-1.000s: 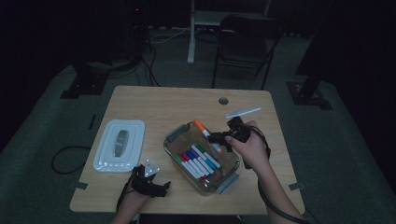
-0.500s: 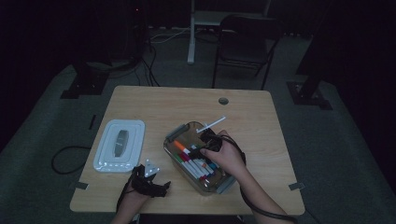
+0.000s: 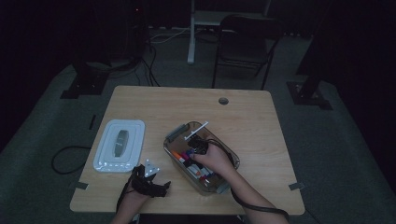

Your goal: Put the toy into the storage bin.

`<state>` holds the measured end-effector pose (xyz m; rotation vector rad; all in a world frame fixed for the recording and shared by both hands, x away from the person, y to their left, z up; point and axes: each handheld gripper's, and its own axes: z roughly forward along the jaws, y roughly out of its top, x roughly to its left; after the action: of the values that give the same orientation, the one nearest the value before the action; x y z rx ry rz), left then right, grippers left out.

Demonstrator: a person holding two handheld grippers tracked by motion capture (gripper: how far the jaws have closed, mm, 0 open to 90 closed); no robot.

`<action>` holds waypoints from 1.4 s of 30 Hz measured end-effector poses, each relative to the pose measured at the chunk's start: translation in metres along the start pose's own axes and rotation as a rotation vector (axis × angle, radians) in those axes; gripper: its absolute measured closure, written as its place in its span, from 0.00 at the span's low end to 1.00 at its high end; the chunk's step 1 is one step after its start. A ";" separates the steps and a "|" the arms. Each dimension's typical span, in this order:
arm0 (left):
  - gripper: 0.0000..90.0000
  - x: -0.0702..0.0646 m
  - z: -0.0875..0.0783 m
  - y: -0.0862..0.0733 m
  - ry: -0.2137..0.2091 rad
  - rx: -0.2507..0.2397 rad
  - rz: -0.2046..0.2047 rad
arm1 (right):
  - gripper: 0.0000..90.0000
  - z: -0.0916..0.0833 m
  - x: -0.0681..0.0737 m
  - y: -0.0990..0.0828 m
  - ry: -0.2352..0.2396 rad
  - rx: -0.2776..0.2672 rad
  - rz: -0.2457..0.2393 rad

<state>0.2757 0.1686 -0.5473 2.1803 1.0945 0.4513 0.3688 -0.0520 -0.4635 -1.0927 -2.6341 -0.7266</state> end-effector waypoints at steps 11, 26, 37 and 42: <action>0.01 0.000 0.000 0.000 -0.001 0.001 0.001 | 0.74 -0.020 0.002 -0.002 0.039 -0.076 -0.021; 0.01 0.000 0.000 0.000 0.000 0.000 0.001 | 0.61 -0.121 -0.065 -0.038 -0.144 -0.396 0.039; 0.01 0.000 0.000 0.000 -0.001 0.001 0.001 | 0.62 -0.091 -0.125 -0.053 -0.151 -0.372 0.171; 0.01 0.000 0.000 0.000 -0.001 0.001 0.001 | 0.62 -0.061 -0.142 -0.052 -0.099 -0.335 0.178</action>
<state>0.2757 0.1687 -0.5473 2.1822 1.0938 0.4504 0.4322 -0.2013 -0.4804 -1.4627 -2.5072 -1.1286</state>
